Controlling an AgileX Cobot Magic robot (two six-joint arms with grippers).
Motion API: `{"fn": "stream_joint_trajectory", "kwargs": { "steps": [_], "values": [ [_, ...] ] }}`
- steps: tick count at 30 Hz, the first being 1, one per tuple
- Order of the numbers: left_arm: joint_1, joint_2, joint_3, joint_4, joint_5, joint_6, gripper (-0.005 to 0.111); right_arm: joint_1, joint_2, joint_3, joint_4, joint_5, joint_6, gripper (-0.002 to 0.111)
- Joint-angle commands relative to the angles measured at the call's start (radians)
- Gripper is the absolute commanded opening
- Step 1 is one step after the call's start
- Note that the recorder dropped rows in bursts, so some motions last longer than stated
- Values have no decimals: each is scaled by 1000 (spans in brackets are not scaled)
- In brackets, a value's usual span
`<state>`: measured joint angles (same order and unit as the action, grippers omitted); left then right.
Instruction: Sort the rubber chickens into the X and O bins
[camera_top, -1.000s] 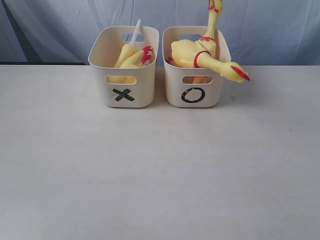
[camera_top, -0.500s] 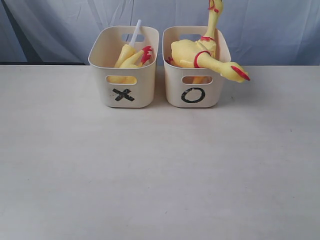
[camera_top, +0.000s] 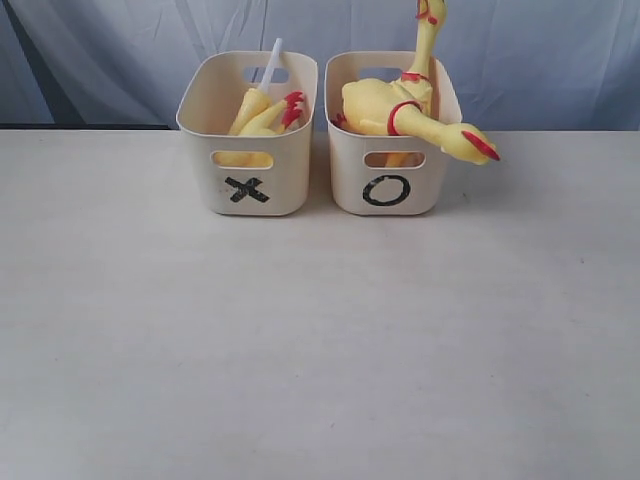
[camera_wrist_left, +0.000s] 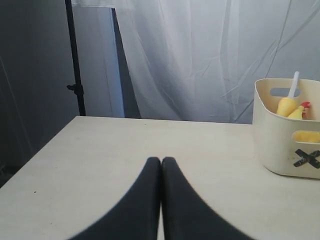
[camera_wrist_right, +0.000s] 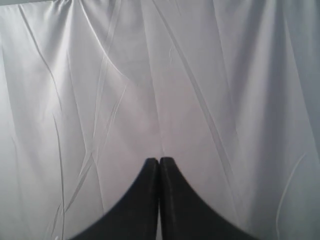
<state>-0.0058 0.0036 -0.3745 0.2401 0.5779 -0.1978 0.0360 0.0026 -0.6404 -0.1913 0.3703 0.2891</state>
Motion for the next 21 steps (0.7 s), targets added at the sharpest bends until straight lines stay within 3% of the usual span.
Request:
{"fn": "stream_joint_trajectory", "kwargs": {
  "steps": [1, 17, 19, 21],
  "values": [
    [6, -4, 5, 3, -1, -2, 0, -14, -3, -1, 19, -7, -1, 0],
    [6, -4, 5, 2, -9, -2, 0, -14, -3, 1, 17, -7, -1, 0],
    [6, -4, 5, -30, -83, 0, 0, -14, -3, 1, 17, -13, -1, 0],
    [6, -4, 5, -111, -258, 0, 0, -14, -3, 3, 19, -53, -1, 0]
  ]
}}
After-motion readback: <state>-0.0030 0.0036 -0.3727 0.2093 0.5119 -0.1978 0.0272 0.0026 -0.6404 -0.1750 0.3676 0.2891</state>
